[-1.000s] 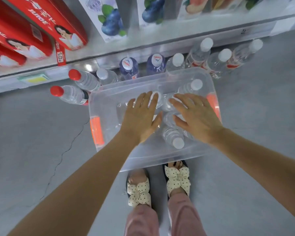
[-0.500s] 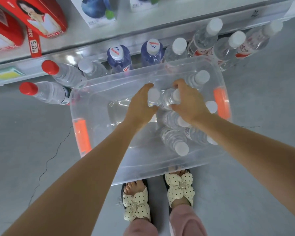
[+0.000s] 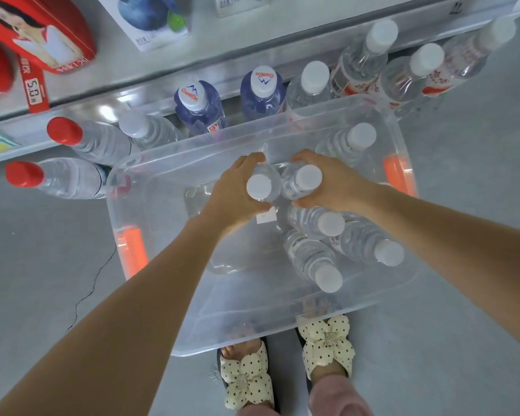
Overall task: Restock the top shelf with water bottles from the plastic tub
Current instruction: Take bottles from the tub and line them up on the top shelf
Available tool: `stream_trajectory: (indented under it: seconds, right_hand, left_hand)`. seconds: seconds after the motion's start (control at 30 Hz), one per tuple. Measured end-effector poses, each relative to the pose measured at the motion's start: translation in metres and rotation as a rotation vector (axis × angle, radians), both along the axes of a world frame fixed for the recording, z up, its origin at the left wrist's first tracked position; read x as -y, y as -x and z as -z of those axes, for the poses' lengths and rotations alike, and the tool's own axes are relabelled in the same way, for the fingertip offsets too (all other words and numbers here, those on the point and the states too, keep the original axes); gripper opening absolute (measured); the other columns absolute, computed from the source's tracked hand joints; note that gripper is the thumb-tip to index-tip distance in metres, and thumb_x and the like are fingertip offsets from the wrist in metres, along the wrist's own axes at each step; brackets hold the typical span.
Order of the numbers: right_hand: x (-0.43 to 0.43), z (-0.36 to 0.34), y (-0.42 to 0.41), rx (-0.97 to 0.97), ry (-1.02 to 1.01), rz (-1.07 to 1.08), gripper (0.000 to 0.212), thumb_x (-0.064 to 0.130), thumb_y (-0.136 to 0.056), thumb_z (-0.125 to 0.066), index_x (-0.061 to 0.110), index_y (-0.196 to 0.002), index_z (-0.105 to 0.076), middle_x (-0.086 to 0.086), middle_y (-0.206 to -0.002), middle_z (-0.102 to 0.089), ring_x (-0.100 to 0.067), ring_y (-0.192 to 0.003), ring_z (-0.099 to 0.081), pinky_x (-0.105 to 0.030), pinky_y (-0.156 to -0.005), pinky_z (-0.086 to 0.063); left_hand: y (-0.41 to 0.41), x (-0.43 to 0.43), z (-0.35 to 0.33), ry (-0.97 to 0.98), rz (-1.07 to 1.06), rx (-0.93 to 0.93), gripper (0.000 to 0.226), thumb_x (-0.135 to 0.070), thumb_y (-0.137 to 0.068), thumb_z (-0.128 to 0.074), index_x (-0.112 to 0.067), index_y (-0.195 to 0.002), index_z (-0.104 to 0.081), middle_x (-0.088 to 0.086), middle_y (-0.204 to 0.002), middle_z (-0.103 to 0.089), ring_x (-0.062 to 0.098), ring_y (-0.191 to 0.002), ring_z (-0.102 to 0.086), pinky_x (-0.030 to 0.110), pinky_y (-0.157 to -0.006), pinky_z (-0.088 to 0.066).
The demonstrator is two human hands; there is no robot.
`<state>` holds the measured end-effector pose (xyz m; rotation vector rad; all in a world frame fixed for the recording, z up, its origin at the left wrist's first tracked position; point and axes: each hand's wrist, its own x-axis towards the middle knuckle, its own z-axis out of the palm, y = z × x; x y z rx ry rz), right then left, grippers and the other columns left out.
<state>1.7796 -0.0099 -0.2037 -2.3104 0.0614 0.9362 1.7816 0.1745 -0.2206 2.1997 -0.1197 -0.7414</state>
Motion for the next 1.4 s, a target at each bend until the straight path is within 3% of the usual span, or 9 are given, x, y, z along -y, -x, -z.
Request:
stream_trajectory:
  seconds: [0.23,0.37,0.57,0.77,0.9,1.03,1.2,1.3,1.4]
  right_hand:
    - [-0.005,-0.016,-0.001,0.09,-0.027,0.044,0.062,0.025,-0.076,-0.078,0.017,-0.129,-0.048,-0.002,-0.119,-0.061,-0.022,-0.111,-0.054,-0.022,-0.082,-0.037]
    - [-0.011,-0.044,-0.012,0.032,-0.232,0.258,0.057,0.034,-0.073,-0.08,0.027,-0.123,-0.053,0.011,-0.113,-0.063,-0.007,-0.104,-0.058,-0.021,-0.09,-0.044]
    - [-0.02,-0.111,-0.015,0.012,-0.405,0.417,0.022,0.031,-0.08,-0.073,0.03,-0.1,-0.065,0.021,-0.087,-0.067,0.016,-0.076,-0.062,-0.002,-0.062,-0.043]
    - [-0.034,-0.183,-0.015,0.118,-0.509,0.651,0.025,0.045,-0.076,-0.073,0.032,-0.096,-0.066,0.012,-0.077,-0.067,-0.002,-0.068,-0.062,-0.018,-0.065,-0.046]
    - [-0.042,-0.251,-0.026,0.239,-0.517,0.701,0.005,0.035,-0.083,-0.069,0.034,-0.084,-0.065,0.02,-0.076,-0.067,0.009,-0.071,-0.062,-0.012,-0.068,-0.046]
    - [-0.052,-0.329,-0.04,0.302,-0.606,0.688,0.013,0.033,-0.083,-0.069,0.029,-0.094,-0.064,0.02,-0.079,-0.069,0.006,-0.077,-0.065,-0.015,-0.072,-0.048]
    - [-0.07,-0.438,-0.056,0.434,-0.648,0.713,0.041,0.04,-0.079,-0.073,0.023,-0.114,-0.061,0.015,-0.103,-0.068,0.005,-0.098,-0.062,-0.011,-0.083,-0.045]
    - [-0.079,-0.502,-0.06,0.443,-0.729,0.695,0.053,0.048,-0.069,-0.076,0.023,-0.114,-0.061,0.009,-0.107,-0.068,-0.003,-0.095,-0.063,-0.02,-0.078,-0.051]
    - [-0.088,-0.558,-0.056,0.468,-0.779,0.72,0.042,0.053,-0.067,-0.07,0.037,-0.104,-0.056,0.014,-0.109,-0.064,-0.001,-0.096,-0.061,-0.029,-0.082,-0.051]
  left_hand:
    - [-0.003,-0.013,-0.018,0.106,-0.214,-0.188,0.049,-0.021,-0.063,-0.085,-0.025,-0.103,-0.059,-0.01,-0.094,-0.064,0.008,-0.086,-0.058,0.004,-0.065,-0.04]
    - [-0.001,-0.025,-0.042,0.219,-0.313,-0.25,0.039,-0.03,-0.064,-0.085,-0.029,-0.098,-0.065,-0.01,-0.096,-0.07,0.007,-0.093,-0.065,0.02,-0.076,-0.046]
    - [0.002,-0.046,-0.115,0.452,-0.587,-0.227,0.052,-0.029,-0.067,-0.08,-0.016,-0.112,-0.057,-0.002,-0.101,-0.071,0.011,-0.091,-0.068,0.023,-0.069,-0.053]
    - [-0.01,-0.063,-0.199,0.677,-0.754,-0.224,0.044,-0.046,-0.062,-0.07,-0.025,-0.1,-0.061,-0.009,-0.09,-0.07,0.008,-0.088,-0.067,0.026,-0.074,-0.049]
    - [-0.029,-0.073,-0.266,0.74,-0.845,-0.237,0.083,-0.057,-0.051,-0.079,-0.017,-0.121,-0.059,0.004,-0.115,-0.067,0.022,-0.103,-0.064,0.04,-0.088,-0.049]
    - [-0.044,-0.08,-0.347,0.798,-0.839,-0.194,0.058,-0.046,-0.073,-0.069,-0.014,-0.121,-0.059,0.011,-0.122,-0.063,0.025,-0.104,-0.065,0.037,-0.084,-0.055]
    - [-0.055,-0.084,-0.458,0.871,-0.824,-0.111,0.021,-0.04,-0.084,-0.057,-0.021,-0.093,-0.062,0.001,-0.09,-0.07,0.014,-0.076,-0.069,0.032,-0.074,-0.054]
    - [-0.057,-0.089,-0.523,0.941,-0.797,-0.086,0.032,-0.043,-0.077,-0.064,-0.023,-0.102,-0.059,-0.002,-0.089,-0.071,0.015,-0.079,-0.068,0.038,-0.086,-0.052]
    - [-0.055,-0.094,-0.582,0.986,-0.767,-0.088,0.031,-0.045,-0.075,-0.062,-0.021,-0.095,-0.064,0.0,-0.081,-0.07,0.015,-0.069,-0.065,0.032,-0.076,-0.05]
